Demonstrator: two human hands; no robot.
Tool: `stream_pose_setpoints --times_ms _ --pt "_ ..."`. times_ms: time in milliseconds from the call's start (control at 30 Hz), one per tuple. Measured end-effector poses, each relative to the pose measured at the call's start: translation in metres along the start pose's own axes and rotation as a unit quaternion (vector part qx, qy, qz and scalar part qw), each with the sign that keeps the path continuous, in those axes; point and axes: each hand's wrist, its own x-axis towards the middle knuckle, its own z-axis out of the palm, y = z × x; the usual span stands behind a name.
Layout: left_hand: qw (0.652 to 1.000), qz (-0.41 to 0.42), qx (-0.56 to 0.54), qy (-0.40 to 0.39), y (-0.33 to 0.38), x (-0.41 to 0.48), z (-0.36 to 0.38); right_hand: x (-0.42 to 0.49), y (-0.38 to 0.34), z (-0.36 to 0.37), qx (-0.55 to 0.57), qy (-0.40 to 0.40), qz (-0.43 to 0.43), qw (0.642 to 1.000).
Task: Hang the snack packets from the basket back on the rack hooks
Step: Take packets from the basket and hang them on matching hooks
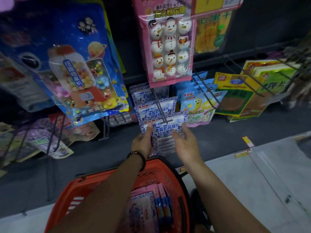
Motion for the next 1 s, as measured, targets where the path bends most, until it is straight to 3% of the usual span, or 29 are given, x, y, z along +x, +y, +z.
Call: stream_pose_setpoints --times_ms 400,600,700,800,900,1000 --pt "0.999 0.016 0.039 0.029 0.017 0.033 -0.004 -0.007 -0.004 0.012 -0.114 -0.058 0.051 0.990" --pt "0.999 0.000 0.042 0.001 0.017 0.044 -0.009 -0.013 0.003 0.014 -0.172 -0.122 0.047 0.976" --pt "0.993 0.000 0.113 0.031 0.001 0.047 -0.022 -0.018 0.002 0.018 -0.259 -0.160 0.021 0.952" --pt "0.979 0.053 0.195 0.019 -0.009 0.019 -0.043 -0.025 0.001 0.027 -0.331 -0.201 0.009 0.922" --pt "0.956 0.136 0.258 -0.025 -0.027 -0.009 -0.078 -0.038 0.001 0.039 -0.385 -0.239 -0.008 0.892" --pt "0.904 0.204 0.361 -0.107 -0.050 -0.033 -0.127 -0.055 0.011 0.052 -0.441 -0.270 -0.019 0.856"
